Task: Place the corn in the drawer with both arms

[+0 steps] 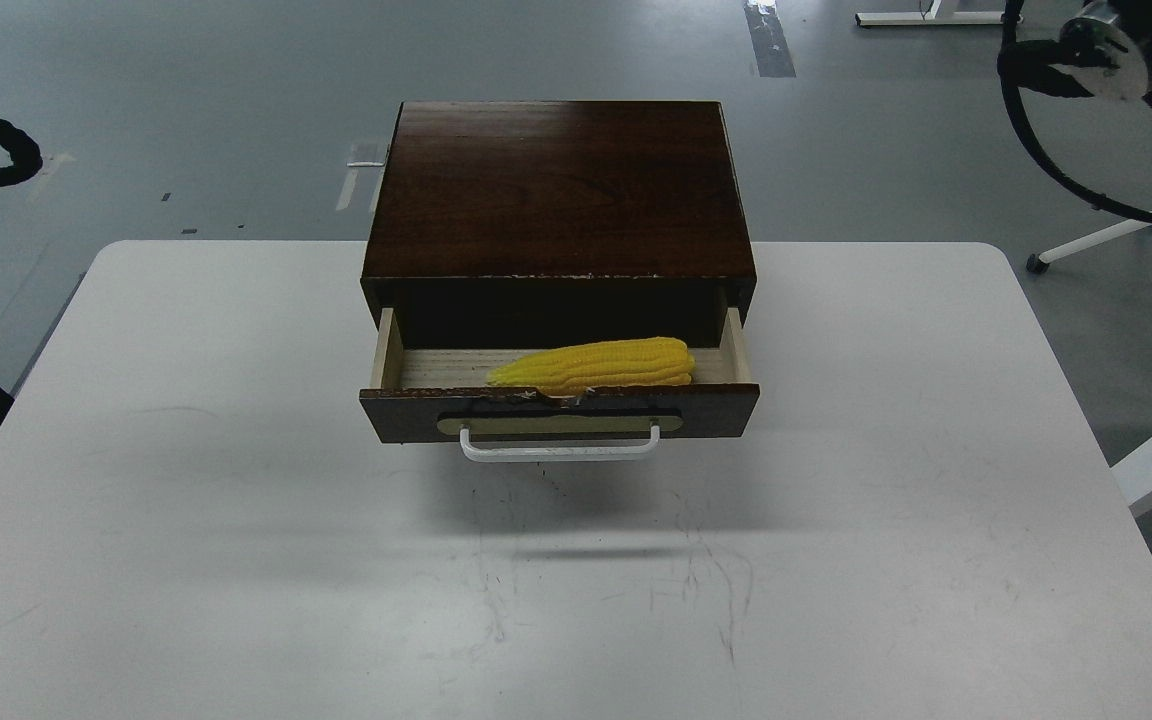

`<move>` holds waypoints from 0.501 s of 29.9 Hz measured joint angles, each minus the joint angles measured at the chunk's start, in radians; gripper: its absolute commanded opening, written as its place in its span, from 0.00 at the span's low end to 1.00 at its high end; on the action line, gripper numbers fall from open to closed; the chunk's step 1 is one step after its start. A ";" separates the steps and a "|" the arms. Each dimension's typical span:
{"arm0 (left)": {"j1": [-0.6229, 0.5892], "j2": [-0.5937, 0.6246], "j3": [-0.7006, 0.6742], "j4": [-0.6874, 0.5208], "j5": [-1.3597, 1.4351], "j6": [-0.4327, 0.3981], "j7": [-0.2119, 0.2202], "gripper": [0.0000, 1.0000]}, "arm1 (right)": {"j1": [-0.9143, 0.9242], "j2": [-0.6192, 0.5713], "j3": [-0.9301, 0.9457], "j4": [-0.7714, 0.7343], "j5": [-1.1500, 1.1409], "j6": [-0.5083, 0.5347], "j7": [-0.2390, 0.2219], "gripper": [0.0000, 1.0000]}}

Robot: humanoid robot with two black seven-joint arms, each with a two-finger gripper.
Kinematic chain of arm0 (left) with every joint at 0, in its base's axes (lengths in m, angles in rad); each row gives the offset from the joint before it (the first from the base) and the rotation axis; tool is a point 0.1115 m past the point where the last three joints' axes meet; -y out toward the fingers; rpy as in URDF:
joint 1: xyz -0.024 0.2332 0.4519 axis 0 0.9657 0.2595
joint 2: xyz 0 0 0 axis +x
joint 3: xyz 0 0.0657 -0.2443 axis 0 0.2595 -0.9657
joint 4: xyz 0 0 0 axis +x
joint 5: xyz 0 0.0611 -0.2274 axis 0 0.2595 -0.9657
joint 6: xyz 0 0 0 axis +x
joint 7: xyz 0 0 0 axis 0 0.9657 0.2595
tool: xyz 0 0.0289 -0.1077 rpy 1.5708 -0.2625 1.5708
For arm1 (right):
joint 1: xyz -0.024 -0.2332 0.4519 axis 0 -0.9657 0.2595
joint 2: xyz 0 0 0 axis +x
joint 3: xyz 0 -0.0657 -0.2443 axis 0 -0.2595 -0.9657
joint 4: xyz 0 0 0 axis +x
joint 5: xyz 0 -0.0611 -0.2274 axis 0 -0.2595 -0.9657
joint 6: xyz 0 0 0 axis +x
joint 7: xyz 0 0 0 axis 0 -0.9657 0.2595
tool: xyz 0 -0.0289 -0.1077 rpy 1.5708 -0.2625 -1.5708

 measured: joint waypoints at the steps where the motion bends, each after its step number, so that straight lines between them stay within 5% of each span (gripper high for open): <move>1: 0.005 -0.010 0.000 0.011 -0.004 0.000 0.000 0.98 | -0.010 -0.002 0.004 -0.036 0.066 0.013 0.000 1.00; 10: 0.061 -0.127 0.000 0.156 -0.018 0.000 0.014 0.98 | -0.216 -0.006 0.114 -0.323 0.508 0.415 0.000 1.00; 15: 0.094 -0.160 0.000 0.183 -0.063 0.000 0.015 0.98 | -0.346 -0.004 0.205 -0.374 0.573 0.456 -0.015 1.00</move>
